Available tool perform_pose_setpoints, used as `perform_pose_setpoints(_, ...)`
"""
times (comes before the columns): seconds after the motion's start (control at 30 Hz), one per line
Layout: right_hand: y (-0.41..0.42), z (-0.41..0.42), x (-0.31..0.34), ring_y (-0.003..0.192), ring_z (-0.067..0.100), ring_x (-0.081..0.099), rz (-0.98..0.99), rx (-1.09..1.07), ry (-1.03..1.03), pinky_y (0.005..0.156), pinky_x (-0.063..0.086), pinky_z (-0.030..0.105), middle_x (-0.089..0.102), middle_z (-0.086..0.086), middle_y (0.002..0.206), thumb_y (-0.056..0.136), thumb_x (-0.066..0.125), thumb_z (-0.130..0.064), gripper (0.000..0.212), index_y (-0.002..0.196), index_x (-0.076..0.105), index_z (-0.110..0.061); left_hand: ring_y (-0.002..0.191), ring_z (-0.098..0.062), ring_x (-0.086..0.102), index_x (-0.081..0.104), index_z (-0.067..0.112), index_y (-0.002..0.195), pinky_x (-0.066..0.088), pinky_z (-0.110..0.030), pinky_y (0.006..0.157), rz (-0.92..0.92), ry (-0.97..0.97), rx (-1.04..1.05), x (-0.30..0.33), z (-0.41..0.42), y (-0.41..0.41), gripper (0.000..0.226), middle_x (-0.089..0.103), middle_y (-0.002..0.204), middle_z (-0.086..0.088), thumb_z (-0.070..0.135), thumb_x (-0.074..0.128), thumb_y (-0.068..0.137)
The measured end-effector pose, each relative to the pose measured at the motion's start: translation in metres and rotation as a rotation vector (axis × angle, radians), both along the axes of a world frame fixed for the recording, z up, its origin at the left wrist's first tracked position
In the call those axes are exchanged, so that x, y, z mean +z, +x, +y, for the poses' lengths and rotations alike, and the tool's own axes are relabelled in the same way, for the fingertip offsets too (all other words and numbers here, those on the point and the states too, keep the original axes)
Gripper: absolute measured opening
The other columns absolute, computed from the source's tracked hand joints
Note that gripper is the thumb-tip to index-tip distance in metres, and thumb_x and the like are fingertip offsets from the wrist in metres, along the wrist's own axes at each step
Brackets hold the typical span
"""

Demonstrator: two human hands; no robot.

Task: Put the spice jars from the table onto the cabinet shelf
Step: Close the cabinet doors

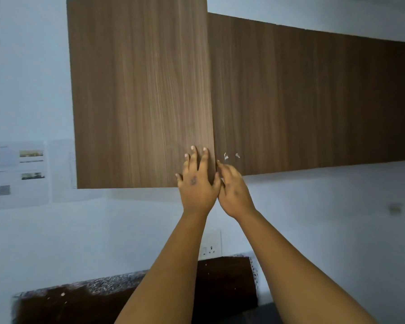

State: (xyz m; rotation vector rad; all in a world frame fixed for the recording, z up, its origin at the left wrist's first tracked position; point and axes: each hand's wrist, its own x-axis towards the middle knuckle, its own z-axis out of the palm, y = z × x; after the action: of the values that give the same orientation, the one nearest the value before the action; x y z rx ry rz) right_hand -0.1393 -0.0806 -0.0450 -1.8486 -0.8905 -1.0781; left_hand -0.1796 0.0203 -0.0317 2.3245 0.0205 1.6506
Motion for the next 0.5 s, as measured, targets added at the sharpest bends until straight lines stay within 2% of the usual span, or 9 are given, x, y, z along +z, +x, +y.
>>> perform_pose_setpoints(0.07,0.034,-0.005,-0.005,0.140,0.019,0.034,0.015,-0.057,-0.116,0.115,0.033,0.038,0.037,0.000,0.153,0.103,0.036,-0.029,0.048,0.150,0.033,-0.022,0.151,-0.027,0.004,0.011,0.025,0.156,0.016,-0.063,0.112,0.062,0.049,0.104,-0.007,0.000,0.036,0.071,0.004,0.164,-0.005,0.043,0.044,0.096)
perform_pose_setpoints(0.13,0.064,-0.006,-0.004,0.148,0.019,0.019,0.017,-0.121,-0.226,0.121,0.020,0.038,0.022,0.000,0.160,0.103,0.037,-0.029,0.053,0.154,0.023,-0.022,0.151,-0.027,0.001,0.006,0.023,0.156,0.014,-0.067,0.111,0.096,0.069,0.193,-0.008,0.000,0.064,0.071,0.000,0.164,-0.006,0.044,0.041,0.097)
perform_pose_setpoints(0.3,0.132,-0.008,0.020,0.150,0.019,-0.012,-0.023,-0.243,-0.354,0.122,0.001,0.038,-0.010,0.000,0.163,0.101,0.044,-0.037,0.071,0.156,0.003,-0.019,0.149,-0.021,-0.016,-0.011,0.024,0.154,-0.002,-0.070,0.109,0.242,0.097,0.345,0.000,0.013,0.121,0.076,-0.020,0.161,0.001,0.056,0.029,0.098)
perform_pose_setpoints(0.4,0.165,-0.008,0.031,0.148,0.023,-0.017,-0.056,-0.285,-0.447,0.120,-0.002,0.039,-0.017,0.004,0.162,0.098,0.049,-0.042,0.081,0.156,-0.002,-0.017,0.147,-0.018,-0.020,-0.007,0.018,0.154,-0.007,-0.066,0.110,0.179,0.069,0.276,-0.006,0.025,0.146,0.082,-0.022,0.160,0.002,0.063,0.026,0.095)
perform_pose_setpoints(0.5,0.189,-0.003,0.029,0.147,0.025,-0.020,-0.065,-0.297,-0.485,0.118,-0.003,0.039,-0.019,0.005,0.161,0.097,0.051,-0.044,0.087,0.155,-0.008,-0.016,0.149,-0.020,-0.016,-0.001,0.017,0.155,-0.008,-0.061,0.111,0.120,0.160,0.316,-0.022,0.040,0.161,0.080,-0.016,0.161,-0.002,0.067,0.015,0.094)
